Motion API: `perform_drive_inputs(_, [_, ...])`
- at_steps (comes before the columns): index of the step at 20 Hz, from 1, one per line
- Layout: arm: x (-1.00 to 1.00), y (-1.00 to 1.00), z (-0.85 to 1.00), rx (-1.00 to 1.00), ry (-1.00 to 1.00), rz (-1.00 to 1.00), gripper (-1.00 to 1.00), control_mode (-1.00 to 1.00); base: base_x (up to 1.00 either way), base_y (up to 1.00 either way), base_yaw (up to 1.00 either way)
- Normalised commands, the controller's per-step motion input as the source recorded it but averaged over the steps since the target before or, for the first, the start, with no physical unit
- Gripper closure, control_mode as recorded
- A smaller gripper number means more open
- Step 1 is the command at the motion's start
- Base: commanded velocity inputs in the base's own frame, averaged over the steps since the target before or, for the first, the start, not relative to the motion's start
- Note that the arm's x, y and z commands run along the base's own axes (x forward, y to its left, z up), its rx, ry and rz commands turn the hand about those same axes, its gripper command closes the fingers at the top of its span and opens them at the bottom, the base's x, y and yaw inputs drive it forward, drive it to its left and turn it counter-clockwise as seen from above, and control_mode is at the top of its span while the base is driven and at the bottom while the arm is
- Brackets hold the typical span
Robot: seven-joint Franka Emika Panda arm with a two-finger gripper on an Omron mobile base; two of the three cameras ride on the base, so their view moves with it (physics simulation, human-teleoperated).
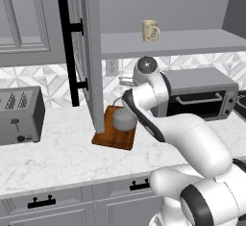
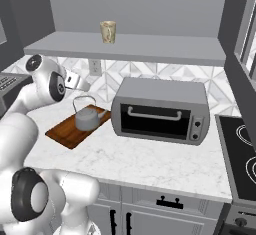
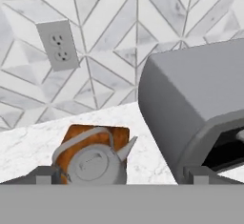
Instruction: Pick the kettle from the counter and place it on the tray. Then pick the mug from the cabinet and place it on the tray. Then close the cabinet doors.
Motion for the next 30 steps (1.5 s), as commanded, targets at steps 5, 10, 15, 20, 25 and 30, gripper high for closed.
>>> perform_drive_inputs(5, [-0.04,-0.31,0.29,-0.17,0.02,0.24,-1.00,-1.00,0.00,0.00,0.00])
perform_drive_inputs(10, [0.00,-0.32,0.27,-0.09,0.00,0.27,-1.00,-1.00,0.00,0.00,0.00])
perform_drive_inputs(15, [0.00,-0.13,0.62,-0.01,-0.02,0.15,-1.00,-1.00,0.00,0.00,0.00])
perform_drive_inputs(20, [0.02,-0.01,0.72,0.00,-0.09,0.02,-1.00,-1.00,0.00,0.00,0.00])
perform_drive_inputs(25, [0.20,-0.08,0.48,0.00,-0.06,0.00,-1.00,-1.00,0.00,0.00,0.00])
perform_drive_inputs(30, [0.03,-0.12,0.01,0.03,-0.03,0.00,-1.00,-1.00,0.00,0.00,0.00])
